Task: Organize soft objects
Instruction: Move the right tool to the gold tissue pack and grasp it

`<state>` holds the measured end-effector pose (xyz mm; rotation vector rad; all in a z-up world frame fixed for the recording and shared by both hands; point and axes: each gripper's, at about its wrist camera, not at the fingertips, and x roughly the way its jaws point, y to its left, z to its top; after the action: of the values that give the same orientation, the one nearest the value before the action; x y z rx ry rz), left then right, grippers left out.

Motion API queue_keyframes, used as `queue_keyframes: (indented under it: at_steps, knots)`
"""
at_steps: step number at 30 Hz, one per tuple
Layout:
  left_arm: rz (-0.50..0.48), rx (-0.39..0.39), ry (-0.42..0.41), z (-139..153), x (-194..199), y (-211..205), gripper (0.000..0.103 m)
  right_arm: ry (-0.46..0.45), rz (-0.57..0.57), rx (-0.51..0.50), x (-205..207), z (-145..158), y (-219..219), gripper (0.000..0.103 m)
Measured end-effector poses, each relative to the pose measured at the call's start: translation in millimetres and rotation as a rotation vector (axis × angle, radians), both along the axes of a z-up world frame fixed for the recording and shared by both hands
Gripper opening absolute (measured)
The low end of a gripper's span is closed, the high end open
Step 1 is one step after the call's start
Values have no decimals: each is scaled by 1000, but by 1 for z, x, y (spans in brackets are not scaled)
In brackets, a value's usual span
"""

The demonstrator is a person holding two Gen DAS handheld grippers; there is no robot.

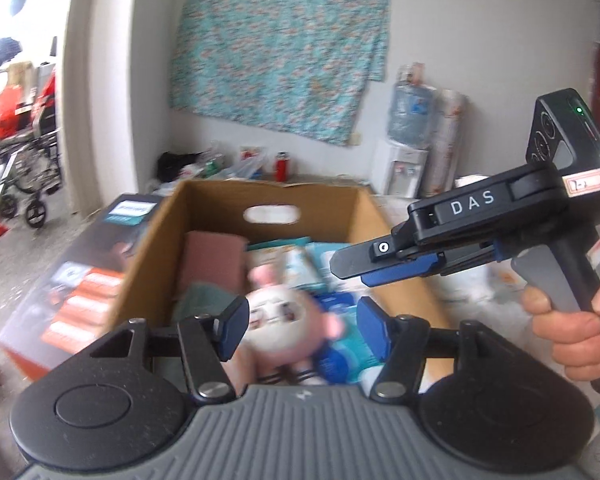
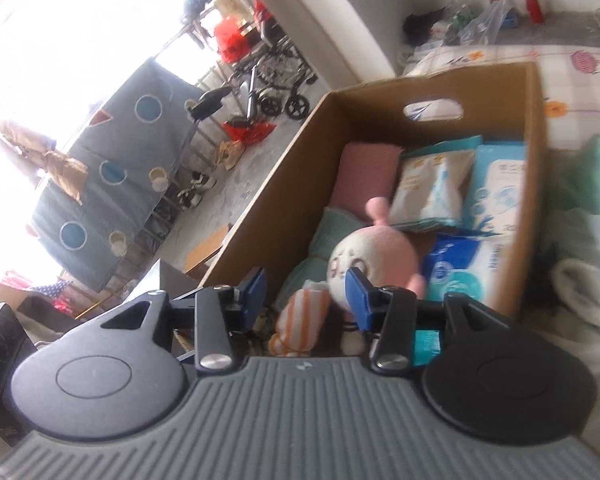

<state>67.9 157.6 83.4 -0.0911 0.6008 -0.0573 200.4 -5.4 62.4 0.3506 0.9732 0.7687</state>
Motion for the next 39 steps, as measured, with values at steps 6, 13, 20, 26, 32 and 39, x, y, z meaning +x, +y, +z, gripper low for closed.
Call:
queue_keyframes:
  at_steps: [6,13,20,26,32,39]
  knots:
    - [-205,-43,-18,-7,35,-90,61,-99,-212,-104,-16,21,-107,48]
    - [-365,-47,-19,-38,60,-208,61,-93,-426,-221,-35,17,-242,49]
    - [-458,-34,74,-84,85,-289,61,68,-555,-237,-32,-41,-347,49]
    - [-495,-31,147,-113,114,-320,61,142,-554,-257,-9,-82,-365,49]
    - [-519,-35,215,-134,137,-341,61,184,-560,-282,15,-103,-375,47]
    - [-530,-34,252,-151,154,-360,51,231,-543,-279,23,-122,-378,43]
